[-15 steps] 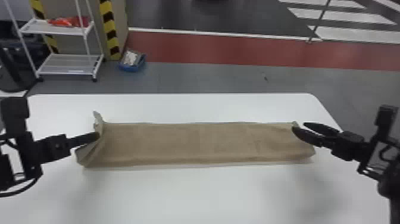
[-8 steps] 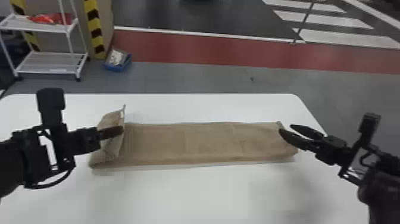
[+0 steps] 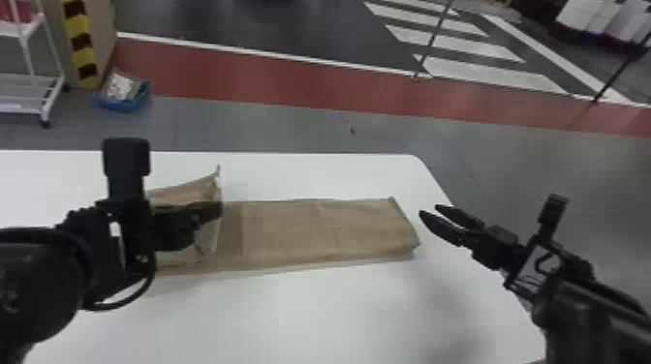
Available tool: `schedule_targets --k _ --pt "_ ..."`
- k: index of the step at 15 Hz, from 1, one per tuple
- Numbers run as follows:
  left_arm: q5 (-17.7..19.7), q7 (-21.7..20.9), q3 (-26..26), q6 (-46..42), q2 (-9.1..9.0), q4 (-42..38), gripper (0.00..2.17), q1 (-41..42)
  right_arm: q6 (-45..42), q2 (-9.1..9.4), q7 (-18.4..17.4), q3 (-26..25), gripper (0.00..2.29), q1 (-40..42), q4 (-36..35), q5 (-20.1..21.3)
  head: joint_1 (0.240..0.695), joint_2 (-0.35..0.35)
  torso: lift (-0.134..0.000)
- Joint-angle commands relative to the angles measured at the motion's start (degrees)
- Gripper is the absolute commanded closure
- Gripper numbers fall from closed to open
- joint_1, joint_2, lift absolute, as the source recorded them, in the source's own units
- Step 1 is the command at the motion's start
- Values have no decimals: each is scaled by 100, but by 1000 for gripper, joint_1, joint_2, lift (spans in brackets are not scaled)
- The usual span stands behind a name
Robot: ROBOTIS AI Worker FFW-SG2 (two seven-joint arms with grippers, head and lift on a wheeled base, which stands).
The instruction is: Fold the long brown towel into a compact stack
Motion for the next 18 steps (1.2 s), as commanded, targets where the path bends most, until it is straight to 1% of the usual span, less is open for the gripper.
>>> schedule_targets --k 1,2,3,4,5,6,7,8,11,12,13,14,16,17,18 --pt "-167 293 -644 -32 -111 108 1889 -150 -16 -110 5 -103 269 10 117 -60 695 -350 -124" --pt "-220 372 -741 -50 -199 240 1889 -202 -33 -163 22 -112 269 19 178 -86 695 -350 -124" --pt "-150 372 -723 -50 -276 328 1889 -202 -69 -171 31 -120 269 19 222 -121 695 -350 -124" --pt "-141 381 -741 -190 -276 372 1885 -202 -69 -198 22 -120 269 28 257 -121 695 -350 -124" --pt "-158 381 -767 -331 -276 425 1757 -202 -69 -206 22 -129 269 28 275 -130 695 -350 -124" --pt "-167 364 -776 -489 -276 460 1170 -202 -51 -198 22 -138 269 45 275 -156 695 -350 -124" --pt "-167 258 -767 -542 -276 460 140 -202 37 -198 13 -138 188 45 275 -191 695 -350 -124" --pt "-158 170 -767 -612 -276 460 -2 -202 107 -198 5 -138 147 45 257 -191 695 -350 -124" --pt "-167 73 -750 -1245 -276 460 33 -71 476 -83 -39 -50 90 54 73 -191 695 -350 -124" --pt "-202 -23 -723 -1474 -276 460 33 9 652 13 -48 -15 93 54 -112 -174 695 -350 -124" --pt "-255 -50 -688 -1544 -276 460 33 70 845 171 -83 3 97 63 -367 -121 695 -350 -124" --pt "-387 -50 -618 -1614 -217 460 33 123 1092 330 -153 3 124 89 -604 -103 695 -350 -124" --pt "-826 -67 -301 -2001 12 477 39 299 1707 593 -347 55 194 133 -1149 -86 695 -350 -124" --pt "-1011 -181 -3 -2194 144 512 39 404 2058 708 -505 152 279 142 -1386 -86 695 -350 -124" --pt "-1073 -357 323 -2352 302 556 39 492 2392 813 -681 319 360 160 -1606 -77 695 -350 -124"
